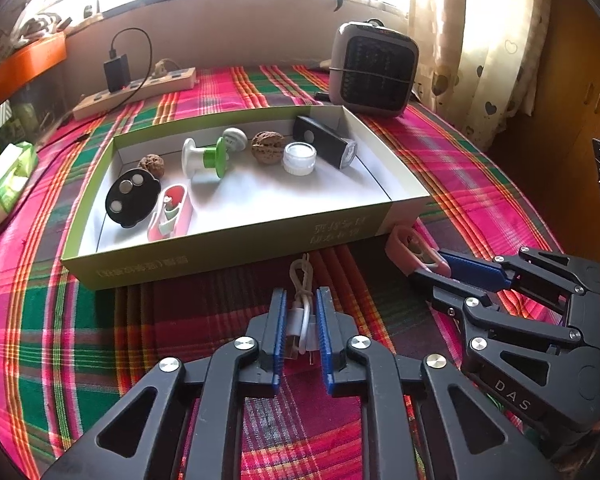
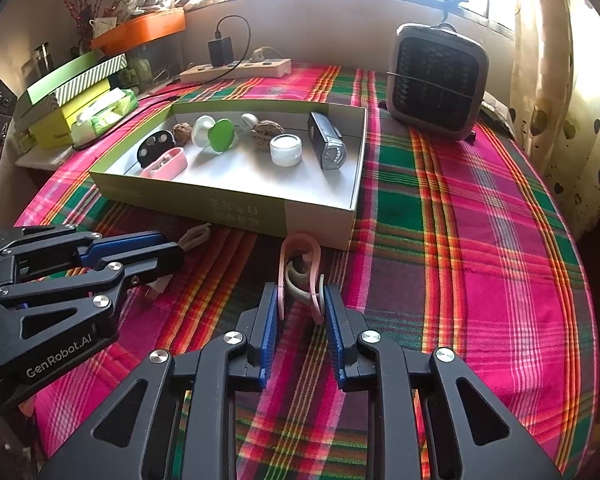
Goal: Organize objects
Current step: 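Lift and carry the pink clip and white cable with both grippers into the lid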
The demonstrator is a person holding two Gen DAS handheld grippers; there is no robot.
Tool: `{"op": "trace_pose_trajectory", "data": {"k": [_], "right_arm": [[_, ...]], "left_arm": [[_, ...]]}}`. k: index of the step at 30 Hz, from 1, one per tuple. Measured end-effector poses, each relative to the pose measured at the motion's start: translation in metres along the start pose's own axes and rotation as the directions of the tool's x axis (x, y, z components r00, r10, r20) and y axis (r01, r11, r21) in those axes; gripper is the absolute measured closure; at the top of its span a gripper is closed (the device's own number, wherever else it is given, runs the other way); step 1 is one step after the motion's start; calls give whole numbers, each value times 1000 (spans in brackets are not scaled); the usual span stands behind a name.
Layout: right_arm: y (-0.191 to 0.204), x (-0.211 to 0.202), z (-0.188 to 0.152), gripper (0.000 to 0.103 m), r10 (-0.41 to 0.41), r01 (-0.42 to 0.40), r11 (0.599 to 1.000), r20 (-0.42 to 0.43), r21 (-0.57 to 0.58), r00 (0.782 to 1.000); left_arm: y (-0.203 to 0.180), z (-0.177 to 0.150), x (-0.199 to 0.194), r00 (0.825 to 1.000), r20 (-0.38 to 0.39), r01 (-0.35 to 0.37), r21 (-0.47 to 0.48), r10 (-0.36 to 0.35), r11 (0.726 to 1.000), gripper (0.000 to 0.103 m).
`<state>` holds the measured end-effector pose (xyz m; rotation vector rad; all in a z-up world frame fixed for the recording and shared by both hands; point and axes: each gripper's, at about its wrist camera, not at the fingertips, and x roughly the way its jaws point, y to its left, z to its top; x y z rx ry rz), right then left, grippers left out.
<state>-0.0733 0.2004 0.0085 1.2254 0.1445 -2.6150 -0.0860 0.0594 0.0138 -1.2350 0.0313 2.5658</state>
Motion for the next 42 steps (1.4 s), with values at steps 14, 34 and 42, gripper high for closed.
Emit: {"op": "trace_pose_trajectory", "data": {"k": [14, 34, 42], "right_arm": [[3, -5, -2, 79, 2, -2, 1000, 11, 4, 1000], [3, -6, -3, 79, 1, -1, 1000, 14, 6, 1000], [6, -12, -2, 79, 3, -3, 1000, 26, 1, 1000]], "left_arm": [[3, -3, -3, 1000, 11, 21, -12, -21, 1000, 95], [-2, -4, 2, 1000, -19, 10, 7, -10, 1000, 86], [-3, -3, -9, 1000, 14, 16, 8, -17, 1000, 86]]}}
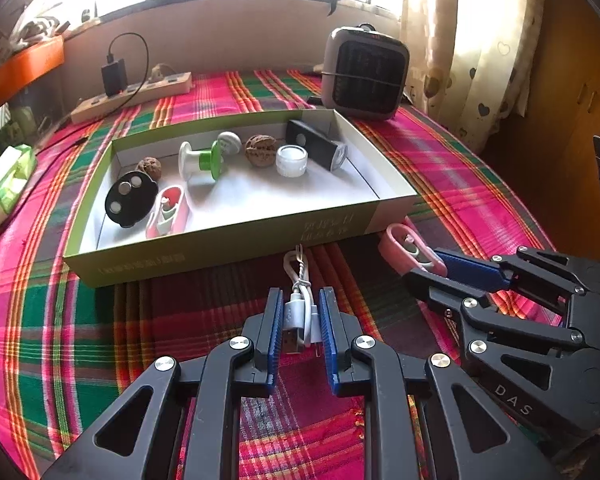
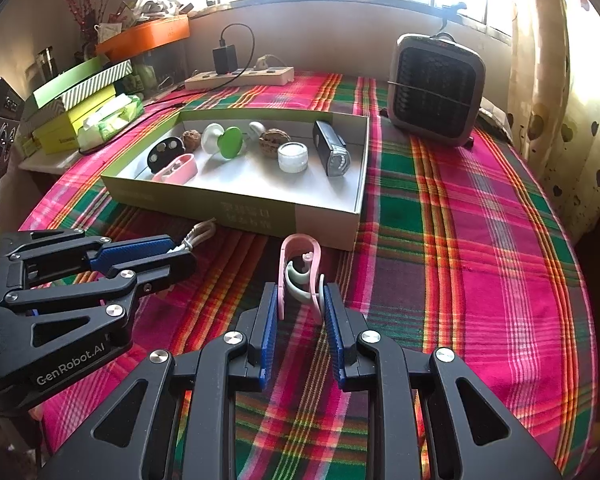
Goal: Organize objects
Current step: 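Lift and carry the pink clip and white cable with both grippers into the lid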
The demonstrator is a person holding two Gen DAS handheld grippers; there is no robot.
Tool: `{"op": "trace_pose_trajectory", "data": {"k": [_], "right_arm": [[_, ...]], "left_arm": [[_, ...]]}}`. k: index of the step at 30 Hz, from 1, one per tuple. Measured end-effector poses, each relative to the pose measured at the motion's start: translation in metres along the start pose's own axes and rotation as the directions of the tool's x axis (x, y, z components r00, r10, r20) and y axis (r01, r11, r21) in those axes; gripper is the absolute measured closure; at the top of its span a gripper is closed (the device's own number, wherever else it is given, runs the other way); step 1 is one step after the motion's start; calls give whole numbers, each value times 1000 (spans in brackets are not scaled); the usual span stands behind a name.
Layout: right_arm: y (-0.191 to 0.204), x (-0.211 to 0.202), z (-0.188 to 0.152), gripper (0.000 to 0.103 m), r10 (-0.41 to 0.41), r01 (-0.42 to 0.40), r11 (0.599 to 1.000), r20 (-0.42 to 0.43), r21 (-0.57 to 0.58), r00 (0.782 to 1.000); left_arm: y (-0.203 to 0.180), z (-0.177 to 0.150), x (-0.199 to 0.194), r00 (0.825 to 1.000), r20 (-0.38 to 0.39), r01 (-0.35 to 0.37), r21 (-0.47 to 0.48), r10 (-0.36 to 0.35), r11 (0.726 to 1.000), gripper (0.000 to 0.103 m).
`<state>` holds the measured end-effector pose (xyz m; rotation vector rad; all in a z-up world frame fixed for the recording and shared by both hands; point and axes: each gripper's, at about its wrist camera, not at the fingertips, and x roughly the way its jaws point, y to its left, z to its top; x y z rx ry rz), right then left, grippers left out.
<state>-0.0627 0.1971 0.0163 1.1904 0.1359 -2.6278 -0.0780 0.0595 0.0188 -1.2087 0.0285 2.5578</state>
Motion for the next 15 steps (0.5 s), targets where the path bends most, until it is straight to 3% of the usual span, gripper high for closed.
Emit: {"op": "trace_pose_trajectory", "data": {"k": [15], "right_arm": [[8, -13, 4, 79, -1, 2, 1000, 37, -12, 999]], "left_arm": [[3, 4, -18, 999, 50, -18, -4, 18, 1000, 86]]}}
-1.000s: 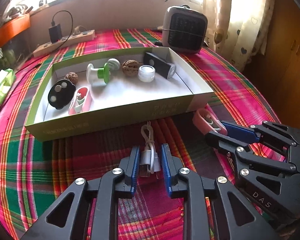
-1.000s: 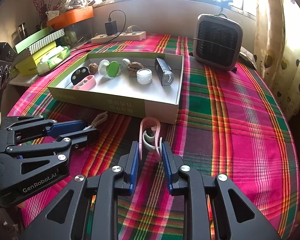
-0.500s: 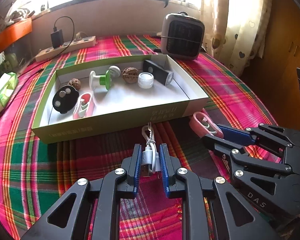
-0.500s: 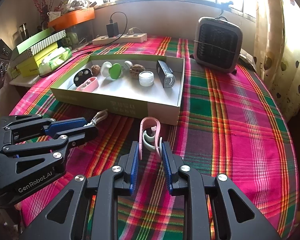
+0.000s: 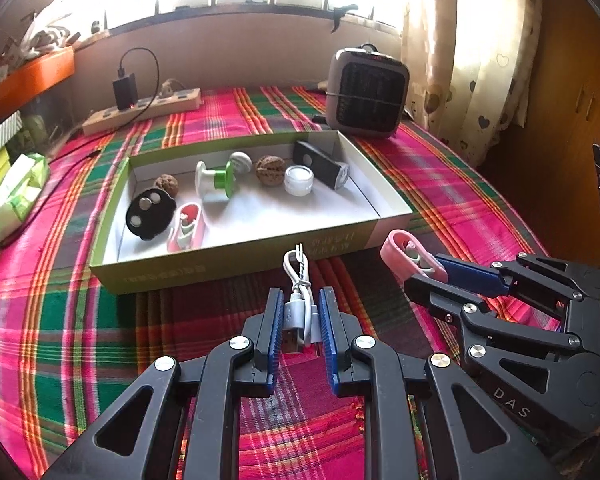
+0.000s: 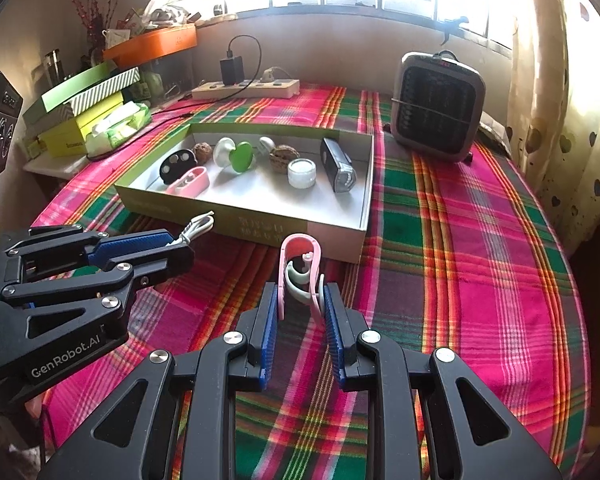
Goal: Organize objects
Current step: 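Lift and carry the pink clip and white cable with both grippers into the lid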
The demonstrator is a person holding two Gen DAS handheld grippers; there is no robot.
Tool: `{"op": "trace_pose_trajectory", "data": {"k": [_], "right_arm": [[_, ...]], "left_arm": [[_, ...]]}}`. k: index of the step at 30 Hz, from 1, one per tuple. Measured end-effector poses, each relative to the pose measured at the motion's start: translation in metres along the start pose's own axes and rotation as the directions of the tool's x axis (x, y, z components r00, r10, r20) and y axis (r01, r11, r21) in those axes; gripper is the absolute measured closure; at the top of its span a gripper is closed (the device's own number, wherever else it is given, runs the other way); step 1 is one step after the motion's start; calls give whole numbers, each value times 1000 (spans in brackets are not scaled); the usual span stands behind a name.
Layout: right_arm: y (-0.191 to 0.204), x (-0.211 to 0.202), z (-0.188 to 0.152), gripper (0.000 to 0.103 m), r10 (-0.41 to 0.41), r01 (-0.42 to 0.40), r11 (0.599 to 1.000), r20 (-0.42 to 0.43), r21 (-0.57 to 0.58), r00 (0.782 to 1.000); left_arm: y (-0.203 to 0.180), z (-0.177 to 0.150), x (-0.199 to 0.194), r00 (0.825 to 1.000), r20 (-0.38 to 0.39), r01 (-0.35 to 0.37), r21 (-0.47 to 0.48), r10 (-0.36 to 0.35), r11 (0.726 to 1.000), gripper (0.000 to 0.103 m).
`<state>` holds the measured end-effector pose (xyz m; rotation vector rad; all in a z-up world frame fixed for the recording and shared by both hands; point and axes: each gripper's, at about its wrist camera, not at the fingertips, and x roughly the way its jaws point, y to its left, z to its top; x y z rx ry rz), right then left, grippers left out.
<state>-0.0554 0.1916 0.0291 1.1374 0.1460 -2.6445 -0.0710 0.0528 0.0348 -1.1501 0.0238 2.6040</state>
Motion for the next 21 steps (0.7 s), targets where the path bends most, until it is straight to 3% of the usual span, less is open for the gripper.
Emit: {"op": "trace_pose_trajectory", "data": {"k": [21], "right_arm": [[4, 7, 36, 79, 13, -12, 1000, 36, -26, 999]], "left_arm": [[26, 27, 3, 999, 31, -32, -32, 33, 999, 86]]}}
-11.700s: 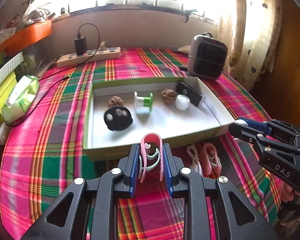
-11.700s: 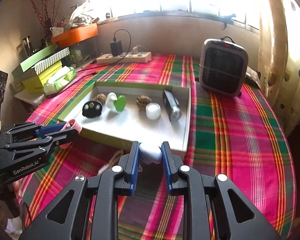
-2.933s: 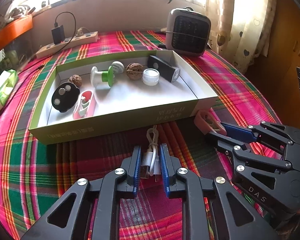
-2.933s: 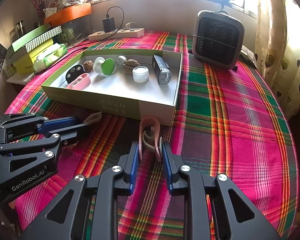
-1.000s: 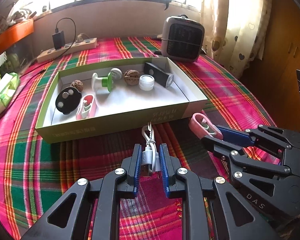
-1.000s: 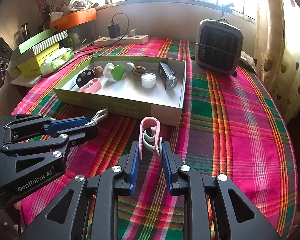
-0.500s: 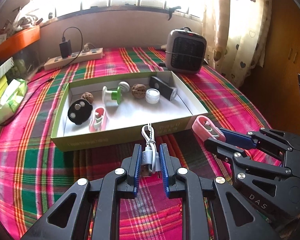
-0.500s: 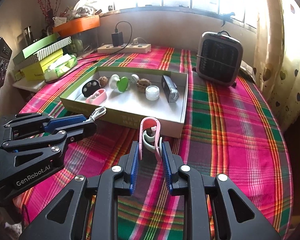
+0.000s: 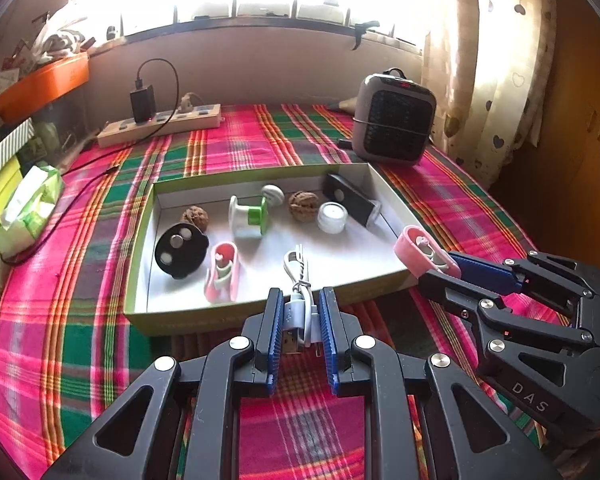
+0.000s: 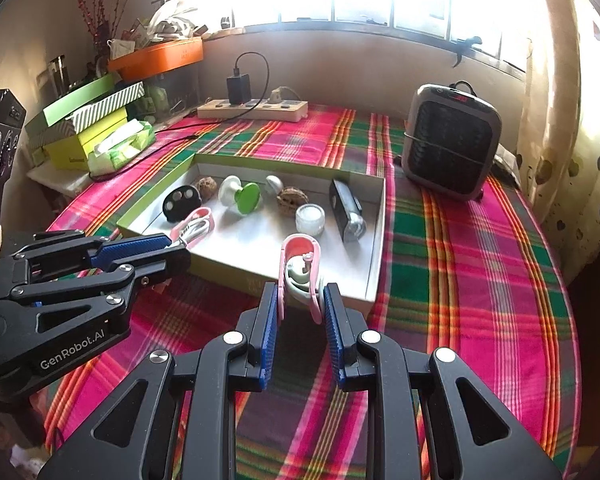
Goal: Organize objects
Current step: 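Lift and carry the pink clip and white cable with both grippers into the lid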
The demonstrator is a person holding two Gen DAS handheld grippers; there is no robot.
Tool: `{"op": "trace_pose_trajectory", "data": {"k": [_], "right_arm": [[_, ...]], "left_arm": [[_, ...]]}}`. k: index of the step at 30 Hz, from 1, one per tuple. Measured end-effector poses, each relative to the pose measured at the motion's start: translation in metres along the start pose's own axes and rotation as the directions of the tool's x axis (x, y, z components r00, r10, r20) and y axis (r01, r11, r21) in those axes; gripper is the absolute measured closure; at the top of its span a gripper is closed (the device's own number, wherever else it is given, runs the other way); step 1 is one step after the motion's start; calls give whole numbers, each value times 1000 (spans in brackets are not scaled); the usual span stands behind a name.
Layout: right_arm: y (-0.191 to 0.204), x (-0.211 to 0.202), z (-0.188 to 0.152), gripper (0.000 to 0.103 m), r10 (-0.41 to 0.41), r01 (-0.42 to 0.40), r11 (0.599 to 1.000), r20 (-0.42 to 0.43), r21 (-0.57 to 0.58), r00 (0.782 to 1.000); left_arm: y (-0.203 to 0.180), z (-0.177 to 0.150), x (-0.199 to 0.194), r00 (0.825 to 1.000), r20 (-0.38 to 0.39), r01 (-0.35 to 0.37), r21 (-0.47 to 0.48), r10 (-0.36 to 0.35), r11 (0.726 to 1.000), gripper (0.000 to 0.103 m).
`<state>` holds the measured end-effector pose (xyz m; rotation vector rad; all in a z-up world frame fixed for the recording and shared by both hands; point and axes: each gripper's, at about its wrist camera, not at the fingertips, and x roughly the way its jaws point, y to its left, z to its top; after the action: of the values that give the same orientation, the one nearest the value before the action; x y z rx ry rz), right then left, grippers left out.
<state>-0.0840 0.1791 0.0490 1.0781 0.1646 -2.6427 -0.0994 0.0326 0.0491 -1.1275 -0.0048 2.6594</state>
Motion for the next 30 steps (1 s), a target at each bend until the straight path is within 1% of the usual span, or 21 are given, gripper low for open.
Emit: {"op": "trace_pose_trajectory", "data": {"k": [8, 14, 22, 30], "right_arm": [[-4, 14, 16, 79, 11, -11, 1000, -15, -10, 1000], [-10, 31, 24, 79, 21, -21, 1000, -48, -17, 999], [-16, 51, 30, 79, 50, -52, 998, -95, -18, 994], [-18, 63, 31, 79, 62, -67, 997, -130, -34, 990]], "left_arm": [[11, 15, 11, 1000, -9, -16, -10, 16, 1000, 86], [18, 25, 27, 999, -26, -23, -16, 23, 1000, 86], [25, 31, 46, 998, -58, -34, -33, 32, 999, 86], [23, 32, 58, 996, -79, -33, -25, 31, 999, 86]]}}
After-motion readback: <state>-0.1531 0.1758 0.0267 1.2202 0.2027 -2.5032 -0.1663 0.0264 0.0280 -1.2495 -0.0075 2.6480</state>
